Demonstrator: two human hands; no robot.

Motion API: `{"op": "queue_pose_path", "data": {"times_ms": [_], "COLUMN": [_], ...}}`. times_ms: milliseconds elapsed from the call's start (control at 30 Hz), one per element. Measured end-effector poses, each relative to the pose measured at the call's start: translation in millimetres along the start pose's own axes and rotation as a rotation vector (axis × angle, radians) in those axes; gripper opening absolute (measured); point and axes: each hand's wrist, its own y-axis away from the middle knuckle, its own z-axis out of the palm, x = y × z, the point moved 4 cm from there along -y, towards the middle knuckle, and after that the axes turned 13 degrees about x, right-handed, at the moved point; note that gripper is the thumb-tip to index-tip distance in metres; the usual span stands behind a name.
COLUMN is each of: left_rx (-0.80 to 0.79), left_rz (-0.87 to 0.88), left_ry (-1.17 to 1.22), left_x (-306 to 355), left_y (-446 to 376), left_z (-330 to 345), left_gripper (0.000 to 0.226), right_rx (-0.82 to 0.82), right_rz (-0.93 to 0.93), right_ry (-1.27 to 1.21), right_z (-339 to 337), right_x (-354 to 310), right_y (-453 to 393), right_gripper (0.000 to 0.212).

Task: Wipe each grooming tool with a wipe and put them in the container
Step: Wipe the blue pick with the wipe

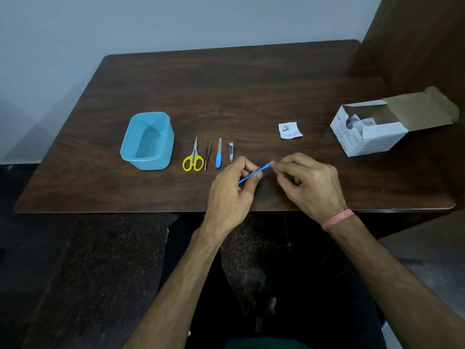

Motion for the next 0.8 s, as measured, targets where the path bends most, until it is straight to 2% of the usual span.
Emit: {"op": "queue_pose_path", "data": {"times_ms": [100,233,300,467,800], "left_rx": [0.006,0.003,0.000,0.004,0.005], "left_rz": [-0.014,-0.031,-0.040,-0.035,-0.026], "left_ry": [-0.020,-0.049,-0.051,-0.055,-0.041], "left_x": [-0.1,1.8,2.2,1.6,0.6], "left_y": [-0.1,-0.2,-0.3,0.0,0.0], "left_z": [0.6,0.9,0.6,0.6,1.1], "left_gripper": [0.010,0.008,0.008,0.010,0.010], "right_rx": [0.013,0.146,0.137,-0.038,-0.035], "right_rz": [0.085,0.229,0.204,0.053,0.017], "right_ry": [0.039,-0.046,-0.093,-0.044,-0.006], "right_z": [1.3,-5.1,-6.7,3.1,2.5], "right_x": [4.5,10.6,8.4,1.4,-0.8], "right_y": [-2.3,-5.3,-3.9,-1.3,-1.4], "right_gripper": [0.018,0.015,0.015,0.021,0.019]}}
